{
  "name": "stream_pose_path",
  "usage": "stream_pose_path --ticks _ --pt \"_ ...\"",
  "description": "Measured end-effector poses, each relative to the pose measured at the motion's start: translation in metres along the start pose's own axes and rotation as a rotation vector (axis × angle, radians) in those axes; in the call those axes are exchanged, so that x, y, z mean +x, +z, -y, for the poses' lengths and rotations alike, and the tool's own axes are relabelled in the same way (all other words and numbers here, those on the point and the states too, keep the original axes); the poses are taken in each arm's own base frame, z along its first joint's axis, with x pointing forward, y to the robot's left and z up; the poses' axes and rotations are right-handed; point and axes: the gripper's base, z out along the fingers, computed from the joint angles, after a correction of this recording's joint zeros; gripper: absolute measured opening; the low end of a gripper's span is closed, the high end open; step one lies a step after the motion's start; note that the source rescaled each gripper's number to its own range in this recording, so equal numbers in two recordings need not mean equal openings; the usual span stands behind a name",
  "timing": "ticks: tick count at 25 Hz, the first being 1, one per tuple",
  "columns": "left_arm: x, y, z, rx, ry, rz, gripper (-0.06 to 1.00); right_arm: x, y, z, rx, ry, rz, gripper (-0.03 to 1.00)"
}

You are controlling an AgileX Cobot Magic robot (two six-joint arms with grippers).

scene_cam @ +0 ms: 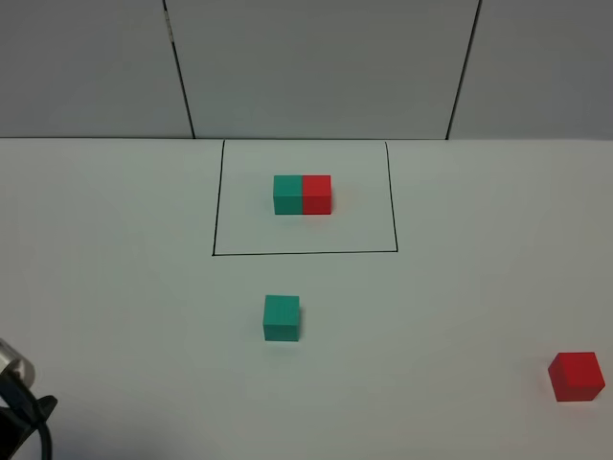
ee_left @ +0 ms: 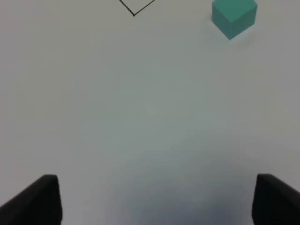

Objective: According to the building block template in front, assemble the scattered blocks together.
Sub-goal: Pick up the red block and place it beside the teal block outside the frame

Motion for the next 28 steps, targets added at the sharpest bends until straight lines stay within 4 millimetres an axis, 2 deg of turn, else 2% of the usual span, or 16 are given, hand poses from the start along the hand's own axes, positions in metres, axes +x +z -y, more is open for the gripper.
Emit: stream_pose_path --ticks 14,18,21,26,28 --pt "0.031 -0.032 0.007 0.058 -0.141 -0.043 0.90 0.000 0.000 0.000 0.000 0.000 0.000 0.58" --pt "0.037 -0.042 0.009 0.070 -0.200 0.014 0.90 0.000 0.000 0.000 0.000 0.000 0.000 0.58" --pt "0.043 -0.044 0.011 0.070 -0.238 0.034 0.90 0.000 0.000 0.000 0.000 0.000 0.000 0.58" --pt "0.064 -0.034 0.018 0.056 -0.282 0.035 0.90 0.000 0.000 0.000 0.000 0.000 0.000 0.58" --pt "0.068 -0.037 0.018 0.039 -0.295 0.062 0.90 0.000 0.000 0.000 0.000 0.000 0.000 0.58"
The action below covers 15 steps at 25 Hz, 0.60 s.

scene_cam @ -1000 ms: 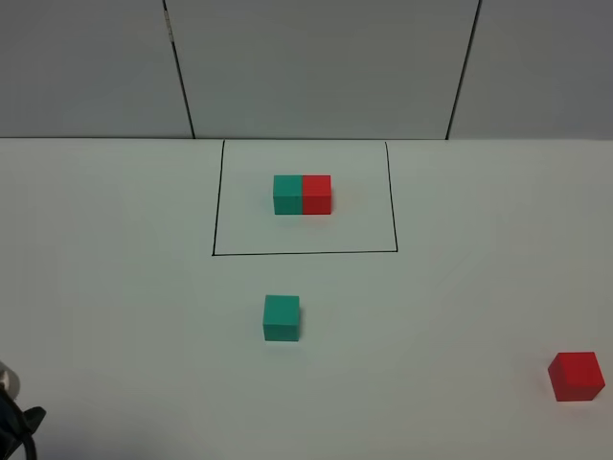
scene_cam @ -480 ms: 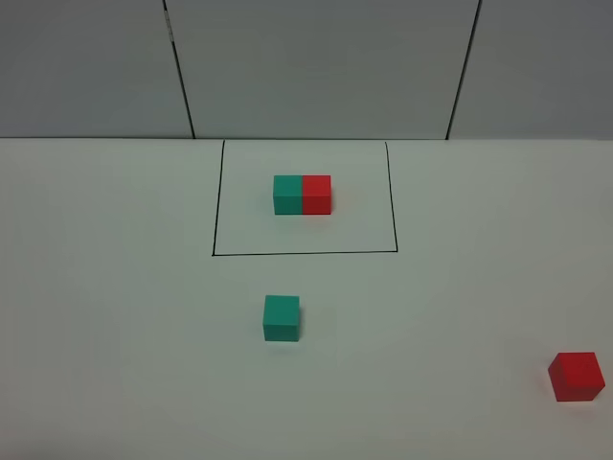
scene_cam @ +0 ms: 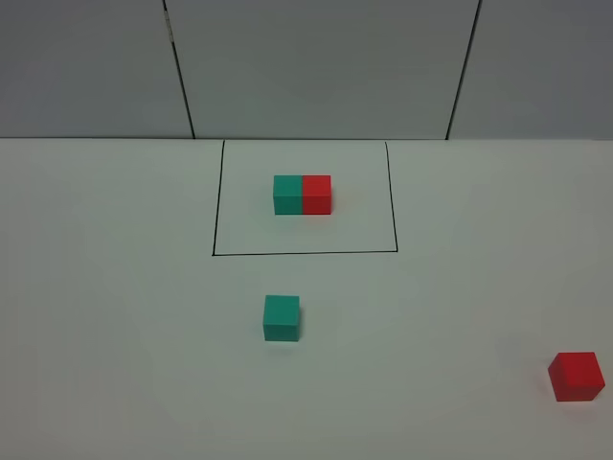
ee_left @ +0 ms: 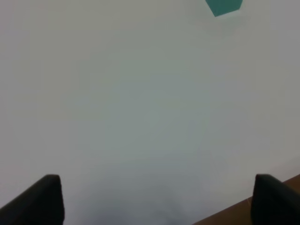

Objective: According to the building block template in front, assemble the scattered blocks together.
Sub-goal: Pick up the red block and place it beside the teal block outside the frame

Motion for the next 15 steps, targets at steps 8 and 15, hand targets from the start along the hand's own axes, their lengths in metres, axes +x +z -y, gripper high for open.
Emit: stream_pose_path --ticks 8,15 --pt "0.008 -0.007 0.000 -0.027 -0.032 0.019 0.90 0.000 0.000 0.000 0.000 0.000 0.000 0.58" --pt "0.014 -0.012 0.000 -0.081 -0.081 0.038 0.90 0.000 0.000 0.000 0.000 0.000 0.000 0.58"
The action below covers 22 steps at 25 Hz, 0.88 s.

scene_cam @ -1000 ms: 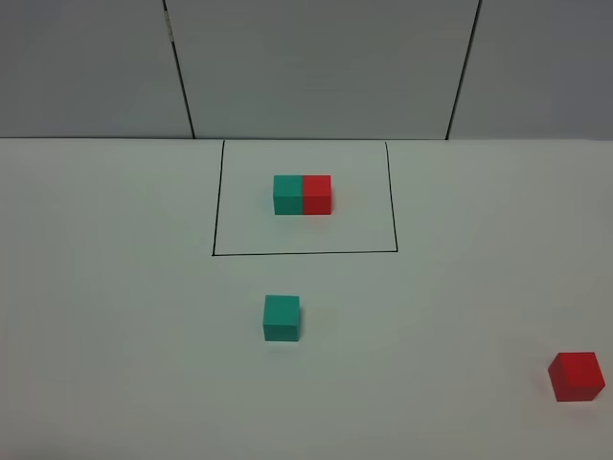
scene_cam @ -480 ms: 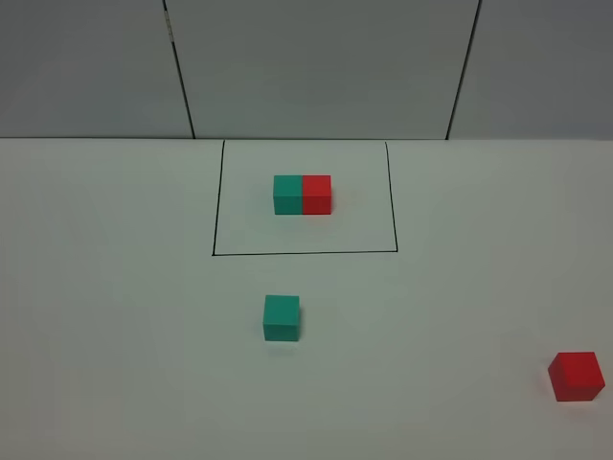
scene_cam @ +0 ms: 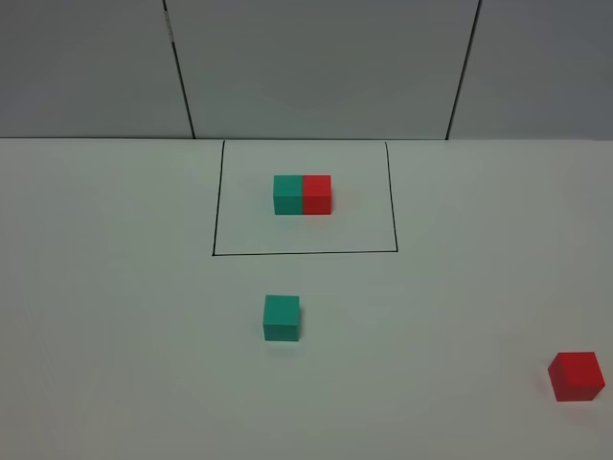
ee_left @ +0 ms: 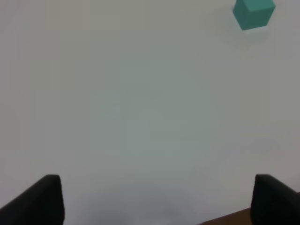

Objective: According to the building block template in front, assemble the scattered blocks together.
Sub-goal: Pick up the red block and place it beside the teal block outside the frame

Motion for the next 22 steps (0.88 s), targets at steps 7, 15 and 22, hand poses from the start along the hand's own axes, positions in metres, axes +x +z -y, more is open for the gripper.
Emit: stream_pose_path --ticks 7,15,22 --pt "0.001 0.001 -0.002 -0.060 -0.066 -0.006 0.90 0.000 0.000 0.000 0.000 0.000 0.000 0.58" --pt "0.007 0.006 -0.005 -0.125 -0.131 -0.051 0.90 0.000 0.000 0.000 0.000 0.000 0.000 0.58" --pt "0.011 0.001 -0.007 -0.197 -0.197 -0.008 0.90 0.000 0.000 0.000 0.000 0.000 0.000 0.58"
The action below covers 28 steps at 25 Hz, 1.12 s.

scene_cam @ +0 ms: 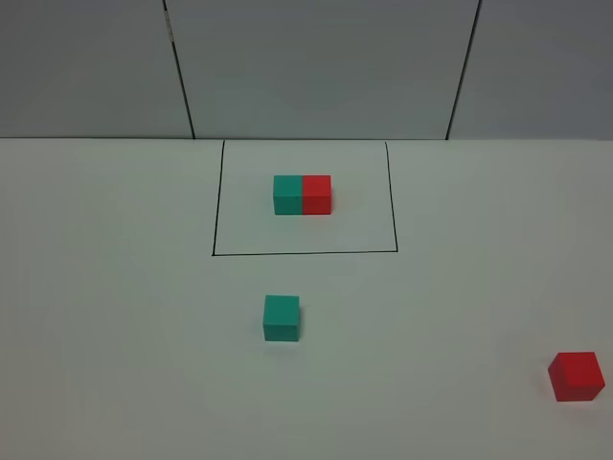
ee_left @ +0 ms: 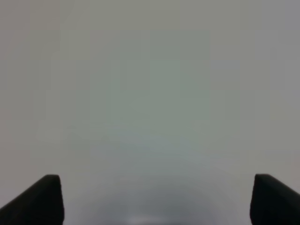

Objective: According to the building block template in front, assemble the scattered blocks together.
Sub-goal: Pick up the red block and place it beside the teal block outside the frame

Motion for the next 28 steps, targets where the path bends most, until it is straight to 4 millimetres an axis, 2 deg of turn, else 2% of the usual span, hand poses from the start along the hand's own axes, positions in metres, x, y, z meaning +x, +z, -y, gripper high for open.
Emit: stream_pose_path --ticks 14,28 --pt "0.011 -0.013 -0.001 -0.006 -0.013 0.124 0.90 0.000 0.000 0.000 0.000 0.000 0.000 0.58" --pt "0.012 -0.013 -0.001 -0.006 -0.026 0.129 0.90 0.000 0.000 0.000 0.000 0.000 0.000 0.58"
